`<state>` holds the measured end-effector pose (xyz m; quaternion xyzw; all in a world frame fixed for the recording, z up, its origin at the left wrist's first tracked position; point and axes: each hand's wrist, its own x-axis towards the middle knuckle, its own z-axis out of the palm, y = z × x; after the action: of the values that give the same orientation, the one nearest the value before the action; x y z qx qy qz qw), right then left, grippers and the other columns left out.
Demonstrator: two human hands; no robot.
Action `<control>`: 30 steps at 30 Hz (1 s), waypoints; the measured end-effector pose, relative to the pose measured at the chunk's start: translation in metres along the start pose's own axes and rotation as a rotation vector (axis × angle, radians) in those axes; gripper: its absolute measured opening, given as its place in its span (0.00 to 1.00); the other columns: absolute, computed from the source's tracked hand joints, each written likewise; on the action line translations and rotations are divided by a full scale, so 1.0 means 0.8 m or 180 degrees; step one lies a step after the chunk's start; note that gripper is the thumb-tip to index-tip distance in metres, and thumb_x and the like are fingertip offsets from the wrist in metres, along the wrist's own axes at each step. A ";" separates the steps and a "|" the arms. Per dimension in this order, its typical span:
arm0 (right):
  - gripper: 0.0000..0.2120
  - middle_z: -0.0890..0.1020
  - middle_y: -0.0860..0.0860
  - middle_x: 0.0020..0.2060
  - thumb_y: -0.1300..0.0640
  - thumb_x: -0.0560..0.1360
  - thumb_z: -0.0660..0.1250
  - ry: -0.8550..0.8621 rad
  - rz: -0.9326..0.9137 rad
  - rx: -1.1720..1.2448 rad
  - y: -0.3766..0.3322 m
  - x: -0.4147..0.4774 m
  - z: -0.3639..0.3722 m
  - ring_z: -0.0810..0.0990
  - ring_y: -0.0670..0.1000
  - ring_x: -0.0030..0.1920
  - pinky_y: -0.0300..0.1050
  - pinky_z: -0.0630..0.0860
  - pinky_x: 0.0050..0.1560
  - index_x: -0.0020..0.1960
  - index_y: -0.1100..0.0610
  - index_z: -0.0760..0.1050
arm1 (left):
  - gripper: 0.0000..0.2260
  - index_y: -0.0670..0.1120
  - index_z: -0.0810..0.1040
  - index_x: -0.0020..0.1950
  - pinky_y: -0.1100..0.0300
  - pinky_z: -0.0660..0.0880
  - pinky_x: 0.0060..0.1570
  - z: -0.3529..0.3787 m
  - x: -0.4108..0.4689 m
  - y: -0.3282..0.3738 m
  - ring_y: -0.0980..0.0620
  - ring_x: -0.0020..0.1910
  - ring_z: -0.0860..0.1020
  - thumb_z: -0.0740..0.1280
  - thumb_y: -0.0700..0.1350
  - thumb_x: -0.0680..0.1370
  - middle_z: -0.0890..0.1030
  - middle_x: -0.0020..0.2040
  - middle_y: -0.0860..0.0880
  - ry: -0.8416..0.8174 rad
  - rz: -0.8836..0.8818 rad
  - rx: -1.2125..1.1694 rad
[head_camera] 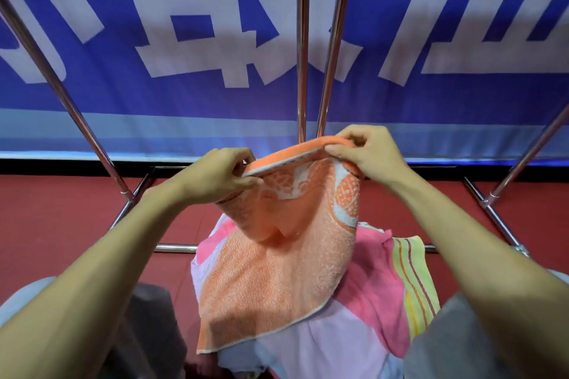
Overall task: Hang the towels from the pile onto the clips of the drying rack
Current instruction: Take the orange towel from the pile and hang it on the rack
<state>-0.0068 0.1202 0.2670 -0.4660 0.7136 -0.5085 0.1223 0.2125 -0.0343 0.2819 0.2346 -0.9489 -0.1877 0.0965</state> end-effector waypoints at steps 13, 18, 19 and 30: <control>0.06 0.78 0.48 0.29 0.55 0.71 0.74 0.0262 0.0550 0.0321 0.004 0.006 -0.012 0.74 0.41 0.29 0.32 0.71 0.27 0.39 0.56 0.80 | 0.07 0.42 0.80 0.46 0.51 0.72 0.47 -0.010 -0.004 0.021 0.46 0.43 0.77 0.65 0.43 0.79 0.80 0.44 0.41 0.0812 -0.0649 -0.3294; 0.06 0.81 0.50 0.32 0.52 0.70 0.74 -0.0109 0.0187 -0.0692 0.018 0.011 -0.009 0.75 0.44 0.34 0.42 0.70 0.38 0.38 0.52 0.81 | 0.07 0.45 0.82 0.42 0.60 0.76 0.37 -0.026 -0.003 0.028 0.52 0.35 0.80 0.66 0.43 0.77 0.83 0.37 0.46 0.1354 -0.0994 -0.4335; 0.06 0.82 0.51 0.33 0.50 0.70 0.74 -0.0165 0.0121 -0.0991 0.019 0.010 -0.006 0.76 0.46 0.35 0.43 0.70 0.40 0.38 0.52 0.81 | 0.08 0.45 0.82 0.40 0.62 0.75 0.34 -0.028 -0.004 0.029 0.52 0.32 0.79 0.67 0.43 0.77 0.82 0.35 0.47 0.1459 -0.1102 -0.4491; 0.04 0.81 0.44 0.36 0.56 0.73 0.71 -0.0992 0.0095 -0.1604 0.017 -0.003 0.005 0.76 0.43 0.36 0.39 0.69 0.39 0.43 0.47 0.78 | 0.02 0.42 0.79 0.41 0.66 0.73 0.34 -0.039 -0.008 0.014 0.56 0.33 0.75 0.68 0.37 0.74 0.77 0.35 0.49 0.1807 -0.1185 -0.5137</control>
<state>-0.0104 0.1204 0.2533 -0.5437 0.7968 -0.2358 0.1182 0.2218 -0.0321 0.3138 0.2837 -0.4127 -0.7492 0.4335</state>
